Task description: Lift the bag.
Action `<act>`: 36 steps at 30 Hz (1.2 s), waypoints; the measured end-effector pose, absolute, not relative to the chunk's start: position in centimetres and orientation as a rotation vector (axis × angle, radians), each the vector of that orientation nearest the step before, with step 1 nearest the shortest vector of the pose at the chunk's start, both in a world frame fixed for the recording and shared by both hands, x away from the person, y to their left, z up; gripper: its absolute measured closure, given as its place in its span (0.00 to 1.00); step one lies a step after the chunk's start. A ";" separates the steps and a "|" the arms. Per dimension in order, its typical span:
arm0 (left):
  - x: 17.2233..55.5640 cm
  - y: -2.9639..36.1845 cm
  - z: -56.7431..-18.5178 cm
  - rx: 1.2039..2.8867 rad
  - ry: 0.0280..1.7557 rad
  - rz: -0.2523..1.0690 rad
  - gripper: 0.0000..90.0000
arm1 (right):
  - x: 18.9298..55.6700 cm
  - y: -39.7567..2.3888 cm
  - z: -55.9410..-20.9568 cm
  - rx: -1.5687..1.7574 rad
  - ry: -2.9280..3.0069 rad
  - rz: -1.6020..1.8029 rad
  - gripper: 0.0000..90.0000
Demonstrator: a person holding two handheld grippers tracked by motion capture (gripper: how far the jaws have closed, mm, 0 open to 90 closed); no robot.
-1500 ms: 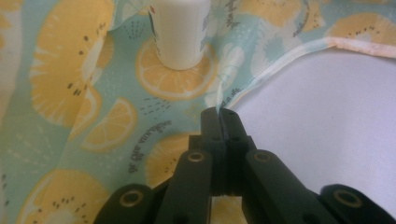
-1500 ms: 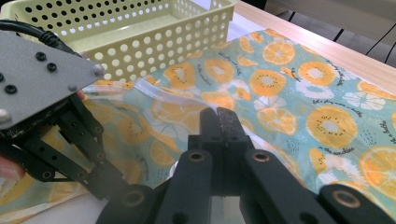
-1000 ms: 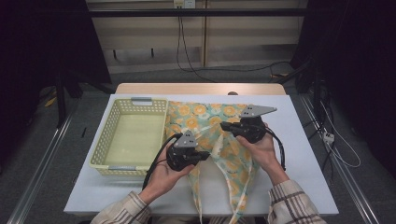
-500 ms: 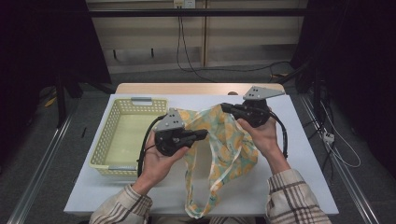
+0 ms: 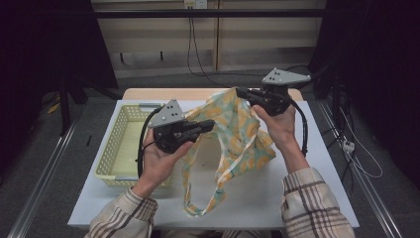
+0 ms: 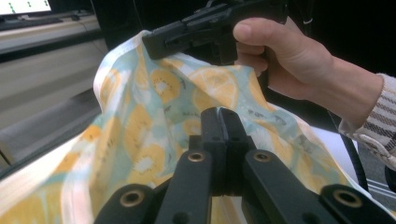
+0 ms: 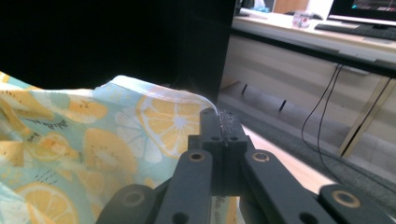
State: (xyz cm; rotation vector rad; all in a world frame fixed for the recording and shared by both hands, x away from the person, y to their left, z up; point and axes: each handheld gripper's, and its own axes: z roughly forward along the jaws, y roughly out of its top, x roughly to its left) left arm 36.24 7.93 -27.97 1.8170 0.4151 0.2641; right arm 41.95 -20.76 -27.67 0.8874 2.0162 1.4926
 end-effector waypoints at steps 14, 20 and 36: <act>35.9 9.4 -22.7 1.714 0.343 0.312 1.00 | 43.3 -21.7 -21.9 0.871 1.924 1.485 1.00; 36.1 9.7 -23.0 1.720 0.366 0.319 1.00 | 43.9 -22.4 -21.1 0.892 1.905 1.466 1.00; 38.5 8.2 -29.9 1.914 0.468 0.247 1.00 | 47.7 -23.0 -27.9 1.058 1.981 1.384 1.00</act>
